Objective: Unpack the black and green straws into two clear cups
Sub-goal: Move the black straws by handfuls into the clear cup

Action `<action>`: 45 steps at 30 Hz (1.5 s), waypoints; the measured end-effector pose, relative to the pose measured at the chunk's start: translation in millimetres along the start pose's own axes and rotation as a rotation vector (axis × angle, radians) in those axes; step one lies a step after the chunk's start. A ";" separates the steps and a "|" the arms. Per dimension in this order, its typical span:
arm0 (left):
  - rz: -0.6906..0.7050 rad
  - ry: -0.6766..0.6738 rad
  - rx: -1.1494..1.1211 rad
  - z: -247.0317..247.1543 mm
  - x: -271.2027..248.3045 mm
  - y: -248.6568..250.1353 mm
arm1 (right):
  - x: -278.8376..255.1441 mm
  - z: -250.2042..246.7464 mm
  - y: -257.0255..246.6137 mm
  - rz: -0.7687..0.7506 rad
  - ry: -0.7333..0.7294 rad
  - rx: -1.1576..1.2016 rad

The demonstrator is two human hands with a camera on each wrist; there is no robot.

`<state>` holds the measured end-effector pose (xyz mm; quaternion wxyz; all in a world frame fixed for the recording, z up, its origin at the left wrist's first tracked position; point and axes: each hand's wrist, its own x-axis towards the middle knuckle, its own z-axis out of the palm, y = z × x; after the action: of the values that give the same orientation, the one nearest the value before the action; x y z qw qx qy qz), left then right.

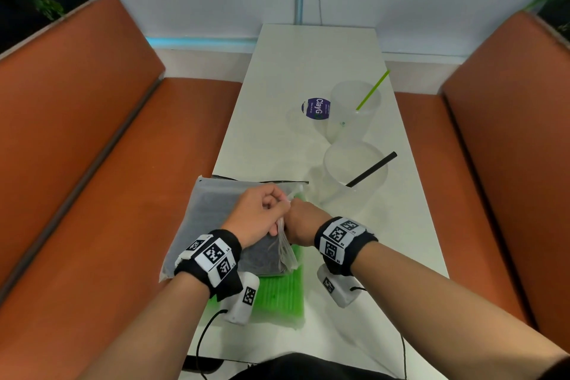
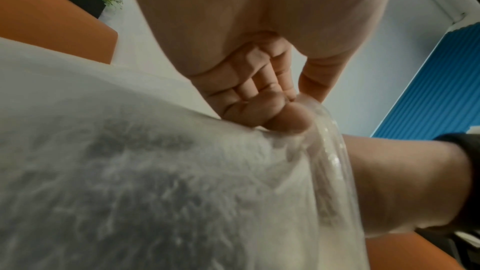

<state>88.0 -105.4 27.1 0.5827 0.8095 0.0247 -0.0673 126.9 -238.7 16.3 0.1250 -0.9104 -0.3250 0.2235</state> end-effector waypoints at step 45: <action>-0.035 -0.048 0.154 -3.7 8.8 0.4 | -109.6 -26.2 119.9 0.339 0.111 -0.005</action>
<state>97.0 -102.4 27.5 0.5180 0.8494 0.0195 -0.0988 128.5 -402.6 30.1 0.1011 -0.9634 -0.1602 0.1899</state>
